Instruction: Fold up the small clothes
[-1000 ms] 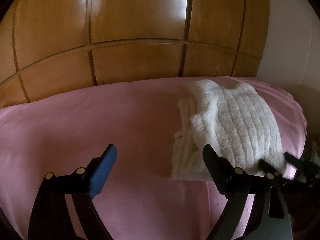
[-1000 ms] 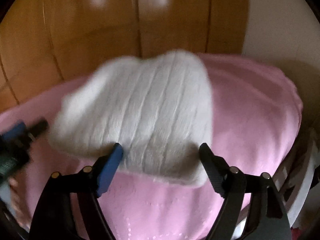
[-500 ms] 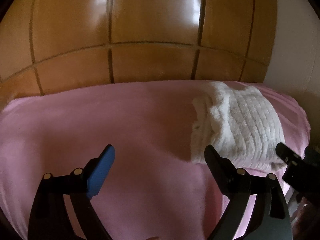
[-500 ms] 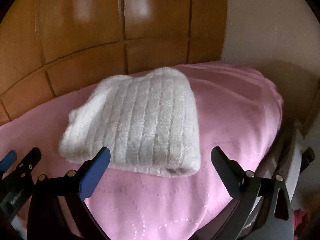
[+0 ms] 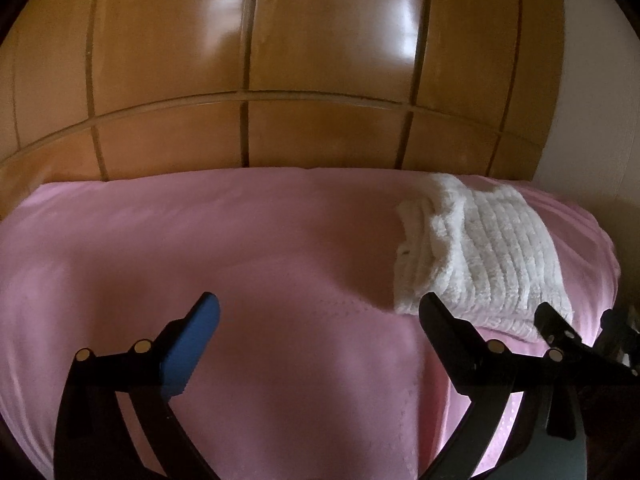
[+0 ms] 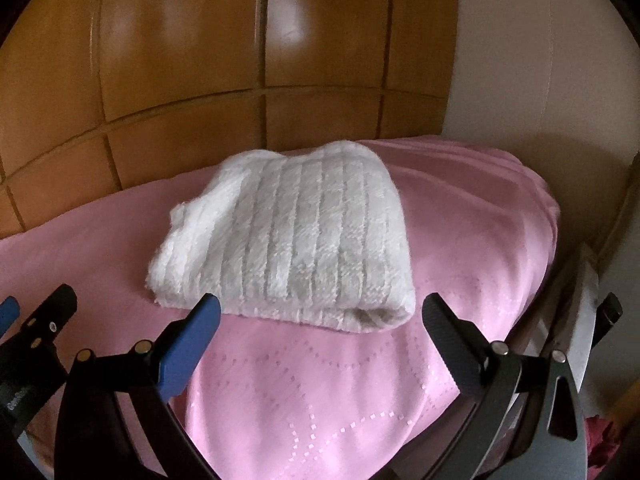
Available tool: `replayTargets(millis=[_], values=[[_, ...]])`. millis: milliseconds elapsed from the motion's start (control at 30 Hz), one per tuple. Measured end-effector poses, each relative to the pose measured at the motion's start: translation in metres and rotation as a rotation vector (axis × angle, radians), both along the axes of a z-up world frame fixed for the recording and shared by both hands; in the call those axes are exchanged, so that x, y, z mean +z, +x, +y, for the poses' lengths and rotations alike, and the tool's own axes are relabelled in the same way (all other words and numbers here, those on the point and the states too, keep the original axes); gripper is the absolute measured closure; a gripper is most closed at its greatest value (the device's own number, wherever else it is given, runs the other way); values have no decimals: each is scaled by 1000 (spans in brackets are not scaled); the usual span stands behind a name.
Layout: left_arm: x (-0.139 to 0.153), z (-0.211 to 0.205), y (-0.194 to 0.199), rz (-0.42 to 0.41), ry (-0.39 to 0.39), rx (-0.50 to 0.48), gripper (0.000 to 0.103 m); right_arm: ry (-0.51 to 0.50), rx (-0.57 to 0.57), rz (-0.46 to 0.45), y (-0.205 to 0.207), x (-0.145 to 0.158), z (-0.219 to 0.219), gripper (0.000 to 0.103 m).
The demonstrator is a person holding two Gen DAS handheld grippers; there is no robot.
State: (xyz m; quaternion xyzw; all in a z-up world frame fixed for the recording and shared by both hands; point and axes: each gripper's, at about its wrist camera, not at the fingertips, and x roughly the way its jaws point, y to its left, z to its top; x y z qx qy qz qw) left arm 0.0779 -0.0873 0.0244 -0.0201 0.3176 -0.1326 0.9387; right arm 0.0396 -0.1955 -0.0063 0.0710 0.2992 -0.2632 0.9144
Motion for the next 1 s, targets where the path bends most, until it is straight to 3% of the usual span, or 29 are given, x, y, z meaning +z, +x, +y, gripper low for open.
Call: replayTargets(millis=[433,1000], values=[[1,-3,-8,17,39,-11,4,49,-41,-38,-8,2,-21,2],[0,2,-6,-3,56,14,4,52,-10,-9,-5,-10,-18,2]])
